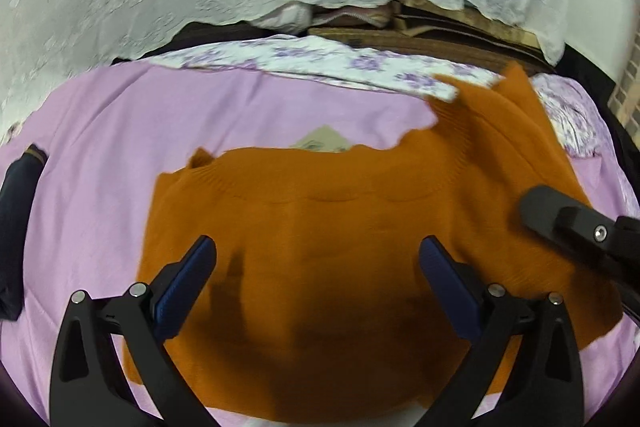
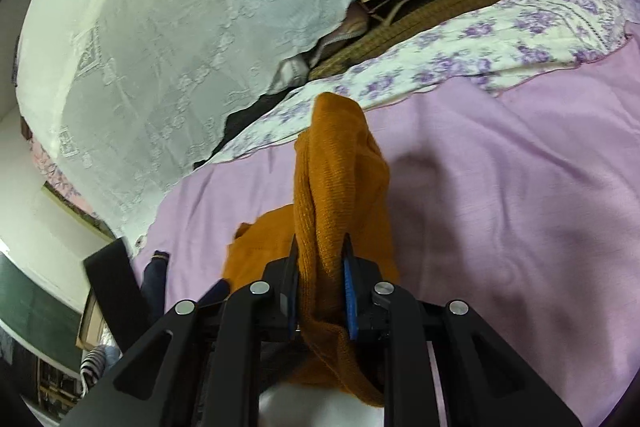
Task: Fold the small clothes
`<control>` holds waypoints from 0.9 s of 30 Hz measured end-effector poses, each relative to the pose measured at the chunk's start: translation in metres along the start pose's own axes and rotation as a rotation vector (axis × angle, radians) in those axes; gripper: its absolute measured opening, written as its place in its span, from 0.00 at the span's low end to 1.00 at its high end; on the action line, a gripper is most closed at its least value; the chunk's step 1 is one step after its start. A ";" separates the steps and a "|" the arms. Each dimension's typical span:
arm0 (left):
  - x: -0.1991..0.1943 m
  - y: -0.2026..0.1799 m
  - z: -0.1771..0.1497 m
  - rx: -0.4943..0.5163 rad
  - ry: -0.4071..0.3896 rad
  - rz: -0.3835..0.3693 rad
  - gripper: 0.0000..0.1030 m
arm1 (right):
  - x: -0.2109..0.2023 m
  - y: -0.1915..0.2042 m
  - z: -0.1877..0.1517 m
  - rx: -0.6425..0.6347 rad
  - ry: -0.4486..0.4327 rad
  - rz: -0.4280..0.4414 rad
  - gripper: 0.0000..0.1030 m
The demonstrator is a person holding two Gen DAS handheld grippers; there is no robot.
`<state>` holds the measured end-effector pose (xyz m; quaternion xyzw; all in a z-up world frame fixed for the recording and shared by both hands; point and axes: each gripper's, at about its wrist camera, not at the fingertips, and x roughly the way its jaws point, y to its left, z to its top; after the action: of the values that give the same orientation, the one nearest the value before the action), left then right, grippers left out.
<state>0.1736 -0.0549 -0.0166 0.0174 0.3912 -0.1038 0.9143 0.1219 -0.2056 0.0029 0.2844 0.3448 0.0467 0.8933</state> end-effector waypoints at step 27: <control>-0.016 0.136 -0.005 -0.214 -0.060 -0.002 0.95 | 0.078 0.112 -0.039 -0.004 0.142 0.086 0.18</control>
<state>0.1874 0.0813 -0.0155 -0.0839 0.3723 -0.0631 0.9221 0.1681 -0.0718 -0.0063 0.2930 0.3946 0.1057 0.8645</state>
